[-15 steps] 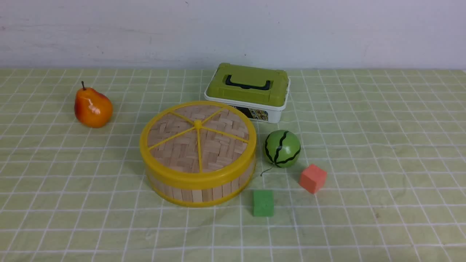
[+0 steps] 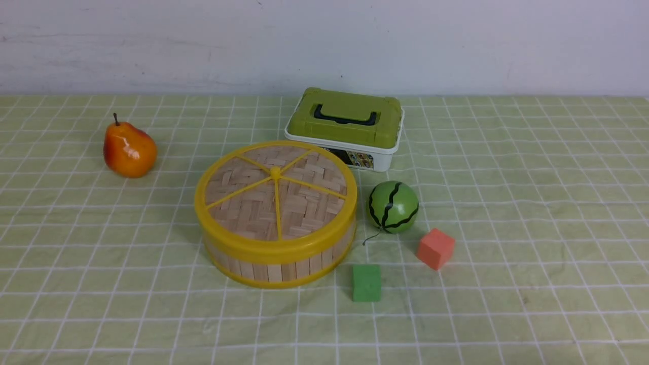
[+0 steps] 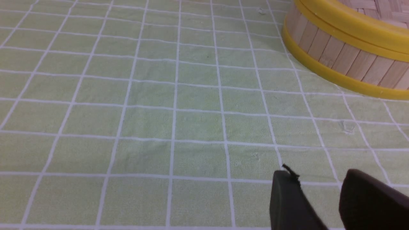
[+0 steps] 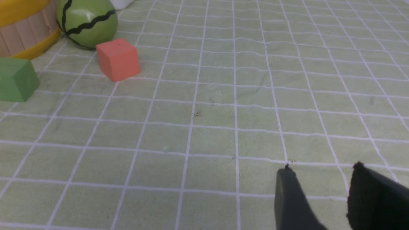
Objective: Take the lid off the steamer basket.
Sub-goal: Use the left arm to lift the lid of the steamer
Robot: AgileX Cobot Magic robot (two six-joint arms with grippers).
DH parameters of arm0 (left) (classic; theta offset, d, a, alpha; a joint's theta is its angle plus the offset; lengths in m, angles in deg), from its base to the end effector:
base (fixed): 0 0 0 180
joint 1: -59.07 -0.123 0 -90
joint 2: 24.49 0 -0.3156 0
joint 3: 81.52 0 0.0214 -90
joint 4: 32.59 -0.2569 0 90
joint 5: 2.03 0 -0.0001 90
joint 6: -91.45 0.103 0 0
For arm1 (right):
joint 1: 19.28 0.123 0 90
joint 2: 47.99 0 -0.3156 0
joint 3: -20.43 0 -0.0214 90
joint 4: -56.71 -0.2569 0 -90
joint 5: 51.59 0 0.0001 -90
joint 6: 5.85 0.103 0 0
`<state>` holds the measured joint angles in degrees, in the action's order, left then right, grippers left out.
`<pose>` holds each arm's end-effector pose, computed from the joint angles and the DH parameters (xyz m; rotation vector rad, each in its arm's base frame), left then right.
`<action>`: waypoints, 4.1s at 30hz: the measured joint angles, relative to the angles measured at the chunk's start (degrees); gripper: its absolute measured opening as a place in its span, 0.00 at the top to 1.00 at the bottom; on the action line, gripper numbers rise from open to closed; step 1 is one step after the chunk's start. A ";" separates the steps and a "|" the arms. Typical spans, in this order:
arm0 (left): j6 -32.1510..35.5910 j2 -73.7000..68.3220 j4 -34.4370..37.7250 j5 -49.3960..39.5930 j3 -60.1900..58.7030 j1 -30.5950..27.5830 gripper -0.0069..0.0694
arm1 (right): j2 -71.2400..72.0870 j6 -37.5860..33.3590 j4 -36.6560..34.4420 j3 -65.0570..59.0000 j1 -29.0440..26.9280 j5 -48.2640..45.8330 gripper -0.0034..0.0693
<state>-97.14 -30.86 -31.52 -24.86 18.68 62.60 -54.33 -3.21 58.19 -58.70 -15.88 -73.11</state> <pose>0.0385 -0.0031 0.1629 -0.0956 1.9032 -0.1620 0.0392 0.0013 0.1693 -0.0283 1.8673 0.0474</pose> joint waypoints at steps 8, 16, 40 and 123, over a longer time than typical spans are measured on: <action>0.00 0.00 -0.18 0.00 0.00 0.00 0.60 | 0.00 0.00 0.00 0.00 0.00 0.00 0.62; 0.00 0.00 -0.46 0.36 0.00 0.00 0.60 | 0.00 0.00 0.00 0.00 0.00 0.00 0.62; -14.43 0.02 2.82 63.38 0.80 0.00 0.60 | 0.00 0.00 0.00 0.00 0.00 0.00 0.62; -16.58 -121.62 -14.07 -35.20 114.14 23.95 0.77 | 0.00 0.00 0.00 0.00 0.00 0.00 0.62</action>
<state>-113.72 -152.48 -45.58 -60.06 132.81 86.56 -54.33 -3.21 58.19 -58.70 -15.88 -73.11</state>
